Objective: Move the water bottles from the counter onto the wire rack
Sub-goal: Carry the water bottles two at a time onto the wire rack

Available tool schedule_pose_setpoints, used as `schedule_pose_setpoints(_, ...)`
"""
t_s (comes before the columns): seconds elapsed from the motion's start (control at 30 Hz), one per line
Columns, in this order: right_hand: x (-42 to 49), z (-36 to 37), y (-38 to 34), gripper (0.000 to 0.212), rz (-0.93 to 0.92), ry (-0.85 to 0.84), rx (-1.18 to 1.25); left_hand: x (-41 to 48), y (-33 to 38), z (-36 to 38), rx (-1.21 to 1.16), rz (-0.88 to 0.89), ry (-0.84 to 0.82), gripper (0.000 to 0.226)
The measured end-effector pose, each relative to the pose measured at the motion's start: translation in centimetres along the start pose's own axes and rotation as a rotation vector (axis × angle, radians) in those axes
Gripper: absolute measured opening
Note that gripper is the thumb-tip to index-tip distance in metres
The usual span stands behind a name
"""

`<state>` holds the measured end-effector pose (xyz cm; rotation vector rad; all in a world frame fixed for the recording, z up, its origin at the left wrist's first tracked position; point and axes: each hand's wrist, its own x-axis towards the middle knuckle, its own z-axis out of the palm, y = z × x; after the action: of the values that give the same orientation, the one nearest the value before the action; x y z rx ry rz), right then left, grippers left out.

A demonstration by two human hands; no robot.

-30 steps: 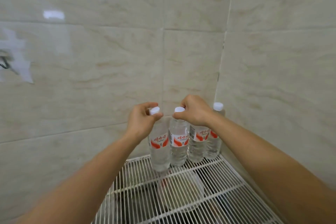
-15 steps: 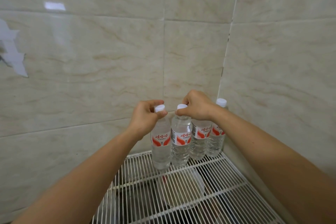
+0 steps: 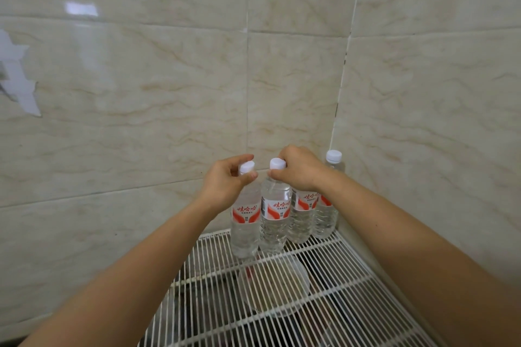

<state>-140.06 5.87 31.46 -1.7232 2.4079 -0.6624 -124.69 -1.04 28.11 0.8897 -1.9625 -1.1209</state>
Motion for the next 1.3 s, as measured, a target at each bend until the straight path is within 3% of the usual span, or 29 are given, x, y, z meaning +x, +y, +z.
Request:
schedule_pose_setpoints(0.3, -1.3, 1.0, -0.5, 0.021, 0.017, 0.029, -0.036, -1.4, 0.2, -0.1, 0.068, 0.041, 0.002, 0.053)
schedule_pose_setpoints(0.37, -1.9, 1.0, -0.8, 0.03, 0.004, 0.043, -0.066, -2.1, 0.0, -0.6, 0.115, 0.054, 0.015, 0.053)
schedule_pose_setpoints(0.47, -2.9, 0.8, -2.3, 0.054, -0.048, 0.135, -0.098, -3.6, -0.6, -2.0, 0.154, 0.064, 0.048, 0.049)
schedule_pose_setpoints(0.7, -5.2, 3.8, -10.8, 0.041, -0.28, 0.252, -0.072, -9.2, -2.3, -9.4, 0.402, 0.084, 0.189, 0.042)
schedule_pose_setpoints(0.93, -10.3, 13.9, -23.4, 0.045, -0.438, 0.032, -0.014, -20.4, -7.5, -21.7, 0.546, -0.045, 0.307, 0.041)
schedule_pose_setpoints(1.3, -28.3, 31.4, -50.2, 0.048, -0.677, -0.329, 0.035, -49.5, -17.9, -44.2, 0.761, -0.482, 0.489, 0.048)
